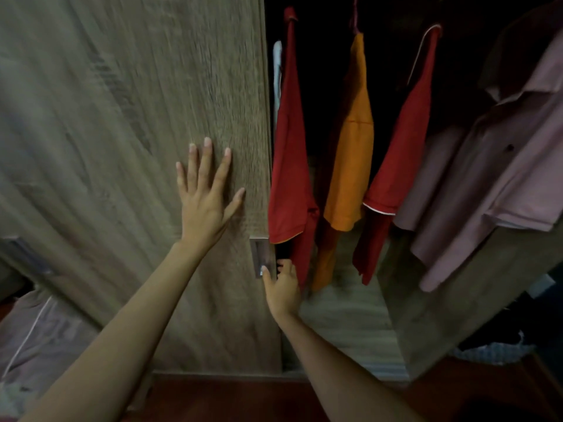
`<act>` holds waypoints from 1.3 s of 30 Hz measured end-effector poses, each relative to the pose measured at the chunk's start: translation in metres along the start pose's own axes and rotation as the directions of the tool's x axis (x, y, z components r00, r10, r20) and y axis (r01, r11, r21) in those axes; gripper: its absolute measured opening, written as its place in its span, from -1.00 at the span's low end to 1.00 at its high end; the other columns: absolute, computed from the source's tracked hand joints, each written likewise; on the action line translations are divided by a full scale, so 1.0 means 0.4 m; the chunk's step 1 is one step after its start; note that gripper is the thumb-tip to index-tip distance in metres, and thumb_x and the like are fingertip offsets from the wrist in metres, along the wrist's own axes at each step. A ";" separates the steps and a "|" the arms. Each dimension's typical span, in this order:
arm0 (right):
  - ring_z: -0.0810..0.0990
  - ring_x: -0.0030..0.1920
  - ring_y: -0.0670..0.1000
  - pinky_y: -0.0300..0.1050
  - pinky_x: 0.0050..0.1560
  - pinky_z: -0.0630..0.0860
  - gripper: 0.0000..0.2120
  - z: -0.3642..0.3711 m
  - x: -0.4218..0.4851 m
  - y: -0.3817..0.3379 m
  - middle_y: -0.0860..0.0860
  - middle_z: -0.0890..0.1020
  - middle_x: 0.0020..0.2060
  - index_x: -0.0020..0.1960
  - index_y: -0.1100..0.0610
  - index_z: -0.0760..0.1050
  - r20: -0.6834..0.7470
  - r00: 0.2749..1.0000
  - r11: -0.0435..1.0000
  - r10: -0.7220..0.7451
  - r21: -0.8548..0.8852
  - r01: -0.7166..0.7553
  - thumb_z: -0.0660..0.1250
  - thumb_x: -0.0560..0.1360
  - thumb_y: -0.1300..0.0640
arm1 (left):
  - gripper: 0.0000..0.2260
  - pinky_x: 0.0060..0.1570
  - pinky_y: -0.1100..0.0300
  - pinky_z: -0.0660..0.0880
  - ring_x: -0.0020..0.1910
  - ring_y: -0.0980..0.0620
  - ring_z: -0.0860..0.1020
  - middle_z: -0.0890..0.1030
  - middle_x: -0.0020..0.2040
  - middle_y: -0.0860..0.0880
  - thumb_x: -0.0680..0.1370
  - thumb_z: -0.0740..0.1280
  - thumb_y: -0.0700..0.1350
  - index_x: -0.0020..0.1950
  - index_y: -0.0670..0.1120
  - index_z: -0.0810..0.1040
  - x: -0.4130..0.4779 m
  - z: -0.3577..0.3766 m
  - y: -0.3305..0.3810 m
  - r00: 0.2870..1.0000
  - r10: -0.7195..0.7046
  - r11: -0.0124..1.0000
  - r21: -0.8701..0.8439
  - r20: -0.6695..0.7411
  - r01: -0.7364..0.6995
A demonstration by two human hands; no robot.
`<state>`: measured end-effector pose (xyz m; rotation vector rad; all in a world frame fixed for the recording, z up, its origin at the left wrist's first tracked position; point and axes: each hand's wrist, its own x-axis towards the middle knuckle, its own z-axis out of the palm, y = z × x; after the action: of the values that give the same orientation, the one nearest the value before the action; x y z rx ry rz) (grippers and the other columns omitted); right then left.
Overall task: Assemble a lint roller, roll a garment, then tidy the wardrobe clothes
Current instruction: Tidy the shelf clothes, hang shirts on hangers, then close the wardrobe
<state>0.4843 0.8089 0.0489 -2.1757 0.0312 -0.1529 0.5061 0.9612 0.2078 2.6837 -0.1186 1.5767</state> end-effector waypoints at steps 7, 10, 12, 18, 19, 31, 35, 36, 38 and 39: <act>0.61 -0.05 0.08 -0.09 -0.21 0.47 -0.70 0.003 0.015 -0.014 0.04 0.57 -0.01 0.04 0.13 0.43 -0.031 0.999 0.992 -0.008 -0.125 0.004 0.30 0.49 -0.09 | -0.40 0.52 -0.18 -0.13 0.58 0.02 -0.23 0.17 0.56 -0.26 0.63 0.22 0.16 0.59 -0.05 0.13 0.001 0.005 0.001 1.000 -0.001 0.999 -0.032 -0.021 0.001; 0.61 -0.06 0.06 -0.07 -0.19 0.52 -0.71 -0.003 0.023 -0.007 0.03 0.58 -0.04 0.01 0.12 0.43 -0.019 1.000 0.990 -0.025 -0.136 0.022 0.32 0.48 -0.09 | -0.40 0.52 -0.16 -0.15 0.58 0.03 -0.24 0.16 0.56 -0.25 0.63 0.21 0.16 0.59 -0.04 0.13 0.002 0.006 0.006 1.000 -0.006 0.999 -0.039 -0.026 0.005; 0.61 -0.08 0.07 -0.05 -0.18 0.54 -0.71 -0.009 0.029 0.002 0.03 0.58 -0.06 -0.02 0.12 0.44 -0.026 0.999 0.993 -0.030 -0.117 0.027 0.34 0.46 -0.09 | -0.40 0.52 -0.13 -0.18 0.58 0.03 -0.24 0.15 0.56 -0.24 0.63 0.21 0.16 0.59 -0.03 0.12 0.003 0.008 0.013 1.000 -0.001 0.999 -0.044 -0.023 0.000; 0.63 -0.13 0.09 0.07 -0.18 0.59 -0.71 -0.047 0.046 0.044 0.02 0.61 -0.12 -0.07 0.09 0.43 -0.048 0.999 0.998 -0.013 -0.063 0.010 0.37 0.42 -0.11 | -0.40 0.52 -0.16 -0.14 0.58 0.01 -0.23 0.13 0.56 -0.21 0.62 0.22 0.17 0.59 -0.01 0.13 0.009 0.027 0.070 0.999 0.021 0.999 -0.039 -0.031 -0.022; 0.64 -0.14 0.09 0.08 -0.19 0.59 -0.71 -0.057 0.050 0.054 0.02 0.62 -0.14 -0.08 0.08 0.43 -0.051 0.999 0.999 -0.009 -0.051 0.006 0.38 0.41 -0.11 | -0.39 0.52 -0.17 -0.13 0.58 0.01 -0.23 0.12 0.56 -0.20 0.62 0.22 0.18 0.59 0.00 0.11 0.011 0.032 0.084 0.999 0.027 0.999 -0.038 -0.035 -0.029; 0.63 -0.17 -0.01 0.02 -0.19 0.61 -0.73 -0.256 0.108 0.202 -0.02 0.62 -0.15 -0.04 0.06 0.46 -0.085 0.996 0.998 -0.003 -0.068 -0.003 0.37 0.43 -0.11 | -0.37 0.52 -0.16 -0.12 0.59 -0.04 -0.22 -0.19 0.62 -0.01 0.63 0.18 0.18 0.62 0.10 -0.03 0.033 0.097 0.301 0.985 0.171 0.983 -0.063 0.007 -0.171; 0.64 -0.15 0.02 -0.01 -0.19 0.59 -0.73 -0.344 0.130 0.259 0.01 0.64 -0.15 -0.02 0.09 0.47 -0.120 0.993 0.996 0.017 -0.089 -0.028 0.37 0.44 -0.08 | -0.38 0.52 -0.13 -0.14 0.60 -0.03 -0.21 -0.25 0.61 0.03 0.62 0.20 0.17 0.61 0.07 0.04 0.038 0.120 0.383 0.974 0.226 0.971 -0.082 0.025 -0.223; 0.64 -0.15 0.03 -0.06 -0.21 0.56 -0.74 -0.365 0.137 0.278 0.01 0.65 -0.16 -0.02 0.09 0.47 -0.124 0.992 0.995 0.025 -0.089 -0.036 0.37 0.44 -0.08 | -0.39 0.52 -0.13 -0.15 0.60 -0.03 -0.20 -0.25 0.61 0.03 0.62 0.21 0.16 0.60 0.06 0.08 0.038 0.125 0.404 0.972 0.233 0.970 -0.085 0.038 -0.230; 0.63 -0.16 0.02 -0.13 -0.25 0.51 -0.74 -0.408 0.150 0.311 0.01 0.65 -0.17 0.00 0.09 0.47 -0.124 0.991 0.994 0.039 -0.092 -0.050 0.36 0.46 -0.07 | -0.40 0.53 -0.12 -0.17 0.60 -0.03 -0.20 -0.24 0.62 0.02 0.60 0.25 0.16 0.59 0.05 0.12 0.038 0.138 0.444 0.968 0.246 0.967 -0.076 0.054 -0.242; 0.63 -0.16 0.02 -0.14 -0.25 0.50 -0.73 -0.431 0.156 0.329 0.01 0.65 -0.17 0.02 0.10 0.48 -0.124 0.991 0.994 0.046 -0.094 -0.058 0.36 0.47 -0.07 | -0.39 0.52 -0.12 -0.18 0.60 -0.02 -0.19 -0.24 0.62 0.02 0.60 0.26 0.15 0.59 0.06 0.12 0.038 0.143 0.464 0.966 0.253 0.966 -0.068 0.058 -0.249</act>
<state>0.5299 0.5880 0.0447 -2.2578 0.1678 -0.2585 0.5487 0.7718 0.1900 2.7641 -0.5198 1.5134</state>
